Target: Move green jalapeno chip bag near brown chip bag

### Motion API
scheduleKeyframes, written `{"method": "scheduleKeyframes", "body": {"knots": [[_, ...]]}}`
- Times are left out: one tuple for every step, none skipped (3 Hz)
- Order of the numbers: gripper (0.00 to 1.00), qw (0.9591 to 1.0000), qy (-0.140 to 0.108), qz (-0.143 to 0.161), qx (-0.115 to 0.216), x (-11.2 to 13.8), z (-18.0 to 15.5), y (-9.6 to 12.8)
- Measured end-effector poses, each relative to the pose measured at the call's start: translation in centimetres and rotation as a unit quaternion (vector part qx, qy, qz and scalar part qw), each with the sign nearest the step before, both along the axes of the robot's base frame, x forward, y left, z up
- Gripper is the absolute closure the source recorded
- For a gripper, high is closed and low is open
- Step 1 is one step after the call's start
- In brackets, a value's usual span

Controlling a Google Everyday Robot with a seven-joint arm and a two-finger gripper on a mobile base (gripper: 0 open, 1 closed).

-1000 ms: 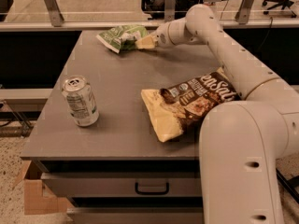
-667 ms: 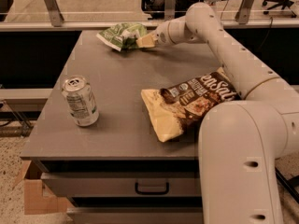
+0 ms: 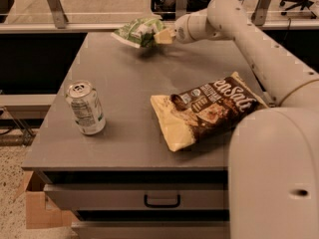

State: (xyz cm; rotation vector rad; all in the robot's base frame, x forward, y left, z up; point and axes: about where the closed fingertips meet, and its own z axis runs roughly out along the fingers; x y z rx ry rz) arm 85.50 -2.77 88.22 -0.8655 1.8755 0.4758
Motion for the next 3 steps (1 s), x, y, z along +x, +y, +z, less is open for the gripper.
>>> {"method": "scheduleKeyframes", "body": {"knots": [[1.00, 0.9995, -0.009, -0.029, -0.011, -3.4, 2.6, -3.0], [1.00, 0.9993, -0.006, -0.034, -0.016, -6.1, 3.5, -4.6], [1.00, 0.9990, 0.005, -0.040, -0.020, -10.8, 4.2, -6.9]]}}
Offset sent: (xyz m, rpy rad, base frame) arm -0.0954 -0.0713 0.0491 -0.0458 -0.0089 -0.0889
